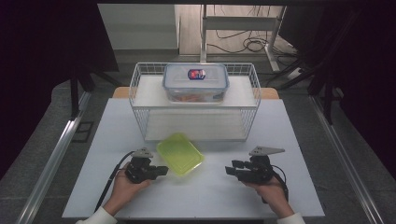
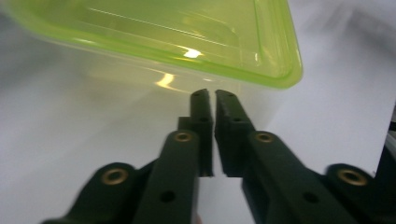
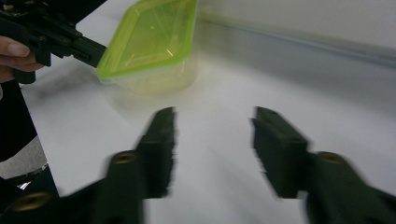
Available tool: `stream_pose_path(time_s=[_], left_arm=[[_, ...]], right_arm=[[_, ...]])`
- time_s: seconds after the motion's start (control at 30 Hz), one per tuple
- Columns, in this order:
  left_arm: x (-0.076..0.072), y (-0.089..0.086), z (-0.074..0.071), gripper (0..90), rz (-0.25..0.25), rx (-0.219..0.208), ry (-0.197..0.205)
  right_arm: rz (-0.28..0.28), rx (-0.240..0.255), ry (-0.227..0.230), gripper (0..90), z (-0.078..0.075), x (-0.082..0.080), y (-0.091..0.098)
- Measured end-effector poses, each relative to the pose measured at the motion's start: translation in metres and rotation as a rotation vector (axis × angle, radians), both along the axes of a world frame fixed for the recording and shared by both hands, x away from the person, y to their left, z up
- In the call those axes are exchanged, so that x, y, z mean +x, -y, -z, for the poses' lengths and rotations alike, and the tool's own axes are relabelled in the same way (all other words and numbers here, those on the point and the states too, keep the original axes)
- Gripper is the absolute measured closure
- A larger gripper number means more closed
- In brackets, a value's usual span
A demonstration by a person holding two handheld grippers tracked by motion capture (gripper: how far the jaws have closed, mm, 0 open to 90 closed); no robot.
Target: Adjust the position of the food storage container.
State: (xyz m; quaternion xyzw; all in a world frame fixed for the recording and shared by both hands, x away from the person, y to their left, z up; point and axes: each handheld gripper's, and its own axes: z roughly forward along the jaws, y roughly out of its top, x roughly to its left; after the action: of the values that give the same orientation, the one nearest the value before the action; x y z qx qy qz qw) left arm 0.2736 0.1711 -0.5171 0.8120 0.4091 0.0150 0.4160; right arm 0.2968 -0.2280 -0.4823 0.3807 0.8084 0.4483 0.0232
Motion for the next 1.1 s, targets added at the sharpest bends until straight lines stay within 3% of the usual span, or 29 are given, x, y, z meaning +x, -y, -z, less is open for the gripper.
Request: stream_pose_path(time_s=[0.07, 0.17, 0.3, 0.53, 0.97, 1.1], left_arm=[[-0.006, -0.008, -0.003, 70.7, -0.037, 0.018, 0.018], [-0.012, -0.019, -0.007, 59.5, -0.077, 0.062, 0.056], [-0.013, -0.029, -0.012, 50.9, -0.106, 0.03, 0.063], [-0.01, -0.038, -0.004, 46.4, -0.119, 0.04, 0.029], [-0.008, -0.045, 0.001, 42.9, -0.132, 0.043, 0.01], [-0.008, -0.048, 0.001, 43.0, -0.139, 0.042, 0.008]], right_arm=[[0.035, -0.042, 0.026, 76.0, -0.008, 0.009, -0.008], [0.041, -0.053, 0.048, 89.1, -0.017, 0.024, -0.023], [0.021, -0.108, 0.07, 89.3, -0.022, 0.048, -0.06], [-0.024, -0.15, 0.067, 89.3, -0.011, 0.077, -0.108], [-0.059, -0.198, 0.1, 89.4, 0.011, 0.112, -0.156], [-0.069, -0.217, 0.088, 89.4, 0.018, 0.119, -0.165]])
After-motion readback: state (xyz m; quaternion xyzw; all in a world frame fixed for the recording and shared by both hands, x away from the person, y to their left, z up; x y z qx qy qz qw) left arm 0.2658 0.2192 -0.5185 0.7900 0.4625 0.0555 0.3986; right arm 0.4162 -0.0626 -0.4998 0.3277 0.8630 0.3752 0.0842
